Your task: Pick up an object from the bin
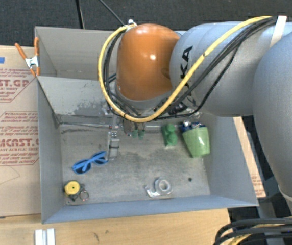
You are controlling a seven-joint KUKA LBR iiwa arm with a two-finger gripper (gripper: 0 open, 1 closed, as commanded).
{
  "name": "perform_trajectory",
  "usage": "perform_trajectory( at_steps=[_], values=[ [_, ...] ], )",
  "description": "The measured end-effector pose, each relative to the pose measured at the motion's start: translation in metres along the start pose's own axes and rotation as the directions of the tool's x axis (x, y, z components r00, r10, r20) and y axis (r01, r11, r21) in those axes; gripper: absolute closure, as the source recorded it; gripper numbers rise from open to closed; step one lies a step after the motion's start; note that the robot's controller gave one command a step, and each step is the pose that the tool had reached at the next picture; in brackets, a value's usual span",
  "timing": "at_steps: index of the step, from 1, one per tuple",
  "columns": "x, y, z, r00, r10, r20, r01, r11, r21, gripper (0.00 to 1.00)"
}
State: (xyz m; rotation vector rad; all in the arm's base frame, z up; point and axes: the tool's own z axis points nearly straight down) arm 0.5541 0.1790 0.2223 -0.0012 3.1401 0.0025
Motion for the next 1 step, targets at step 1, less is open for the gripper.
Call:
perform_trajectory(
  at_steps=[1],
  values=[
    [-0.0037,0.0235,0.1359,0.914,-0.405,-0.005,0.405,0.914,0.0,0.0]
  ],
)
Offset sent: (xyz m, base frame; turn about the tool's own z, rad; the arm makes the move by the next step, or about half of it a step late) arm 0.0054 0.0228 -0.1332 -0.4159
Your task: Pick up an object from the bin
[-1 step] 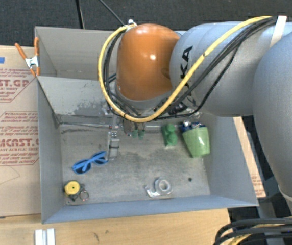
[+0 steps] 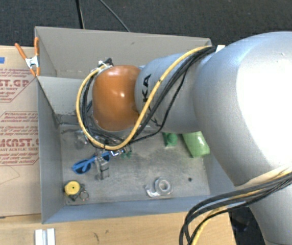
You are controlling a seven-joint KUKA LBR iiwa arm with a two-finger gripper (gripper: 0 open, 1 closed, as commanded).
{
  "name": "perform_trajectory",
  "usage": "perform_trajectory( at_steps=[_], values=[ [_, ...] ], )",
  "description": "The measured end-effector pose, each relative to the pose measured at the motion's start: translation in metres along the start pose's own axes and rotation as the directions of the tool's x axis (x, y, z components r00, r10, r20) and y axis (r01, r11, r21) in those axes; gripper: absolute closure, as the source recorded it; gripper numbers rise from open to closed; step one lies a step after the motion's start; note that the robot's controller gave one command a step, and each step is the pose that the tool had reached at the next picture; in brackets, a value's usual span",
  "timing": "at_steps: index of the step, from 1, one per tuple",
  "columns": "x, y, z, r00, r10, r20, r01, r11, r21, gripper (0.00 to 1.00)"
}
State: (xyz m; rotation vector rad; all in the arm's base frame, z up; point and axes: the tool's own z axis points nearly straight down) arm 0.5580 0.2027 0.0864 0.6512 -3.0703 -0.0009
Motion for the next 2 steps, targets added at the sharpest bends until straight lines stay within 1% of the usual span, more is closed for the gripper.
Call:
perform_trajectory(
  at_steps=[1,2],
  values=[
    [-0.001,0.0,-0.002,1.0,0.001,0.004,-0.001,1.0,-0.001,1.0],
    [-0.005,-0.029,-0.118,0.999,-0.031,0.014,0.031,1.0,0.004,1.0]
  ],
)
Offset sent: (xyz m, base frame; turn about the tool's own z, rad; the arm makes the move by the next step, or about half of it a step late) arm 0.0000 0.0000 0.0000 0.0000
